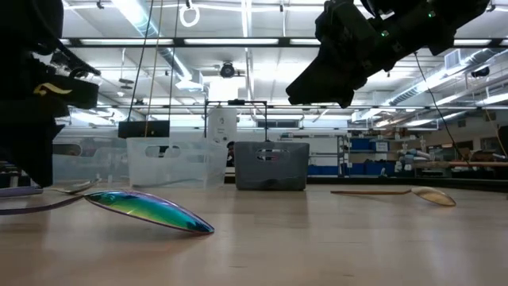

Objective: Sort silverware by color (type)
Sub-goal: Put the purple spoon into the black transparent bin

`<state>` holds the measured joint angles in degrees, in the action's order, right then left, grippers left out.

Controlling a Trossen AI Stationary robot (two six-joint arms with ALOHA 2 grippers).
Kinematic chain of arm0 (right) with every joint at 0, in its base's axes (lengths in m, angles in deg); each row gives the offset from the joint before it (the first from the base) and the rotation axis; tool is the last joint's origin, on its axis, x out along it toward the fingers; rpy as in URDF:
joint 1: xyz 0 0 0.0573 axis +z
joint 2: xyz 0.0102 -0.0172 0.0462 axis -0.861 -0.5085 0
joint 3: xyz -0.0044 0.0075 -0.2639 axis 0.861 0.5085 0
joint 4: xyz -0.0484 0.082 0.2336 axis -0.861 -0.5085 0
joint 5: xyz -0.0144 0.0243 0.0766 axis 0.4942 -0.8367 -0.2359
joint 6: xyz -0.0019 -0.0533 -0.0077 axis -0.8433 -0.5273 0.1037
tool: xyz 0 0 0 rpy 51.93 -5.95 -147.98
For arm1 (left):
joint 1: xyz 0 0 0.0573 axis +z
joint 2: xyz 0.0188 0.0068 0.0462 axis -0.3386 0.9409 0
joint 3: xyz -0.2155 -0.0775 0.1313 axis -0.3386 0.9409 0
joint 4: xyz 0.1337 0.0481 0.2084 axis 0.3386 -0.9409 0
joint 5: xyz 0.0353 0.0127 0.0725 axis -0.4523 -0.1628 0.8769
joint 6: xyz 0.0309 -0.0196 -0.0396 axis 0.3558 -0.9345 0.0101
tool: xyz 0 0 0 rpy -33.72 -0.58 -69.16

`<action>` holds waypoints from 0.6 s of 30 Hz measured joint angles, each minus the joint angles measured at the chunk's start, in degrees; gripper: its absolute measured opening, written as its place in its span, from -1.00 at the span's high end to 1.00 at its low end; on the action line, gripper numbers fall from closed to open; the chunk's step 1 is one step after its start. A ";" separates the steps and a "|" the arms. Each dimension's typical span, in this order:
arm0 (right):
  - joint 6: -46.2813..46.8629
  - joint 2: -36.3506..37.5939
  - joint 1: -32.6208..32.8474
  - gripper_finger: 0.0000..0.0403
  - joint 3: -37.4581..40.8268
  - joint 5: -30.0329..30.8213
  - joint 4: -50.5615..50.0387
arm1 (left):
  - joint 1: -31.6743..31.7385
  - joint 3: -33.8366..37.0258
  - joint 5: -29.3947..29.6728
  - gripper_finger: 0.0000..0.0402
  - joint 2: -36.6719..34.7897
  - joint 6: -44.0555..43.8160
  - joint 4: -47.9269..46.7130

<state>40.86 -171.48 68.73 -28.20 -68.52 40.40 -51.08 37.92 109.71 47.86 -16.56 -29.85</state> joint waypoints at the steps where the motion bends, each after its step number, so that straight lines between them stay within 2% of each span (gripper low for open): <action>1: -0.01 0.00 0.00 0.23 0.00 0.02 0.02 | 0.00 0.00 0.41 0.18 0.60 0.01 0.37; 11: -0.10 0.00 0.00 0.23 0.00 0.00 0.54 | 0.64 -0.31 1.87 0.23 6.08 0.64 2.45; 14: -0.20 0.00 0.00 0.23 0.00 0.00 0.94 | 1.19 -0.27 1.59 0.35 6.45 2.13 3.15; 18: -0.21 0.00 0.01 0.23 0.00 -0.29 1.08 | 1.11 -0.22 1.60 0.64 6.54 4.11 4.54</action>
<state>40.65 -171.48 68.75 -28.20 -68.81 41.48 -49.97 37.70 111.31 54.40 -12.45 -25.30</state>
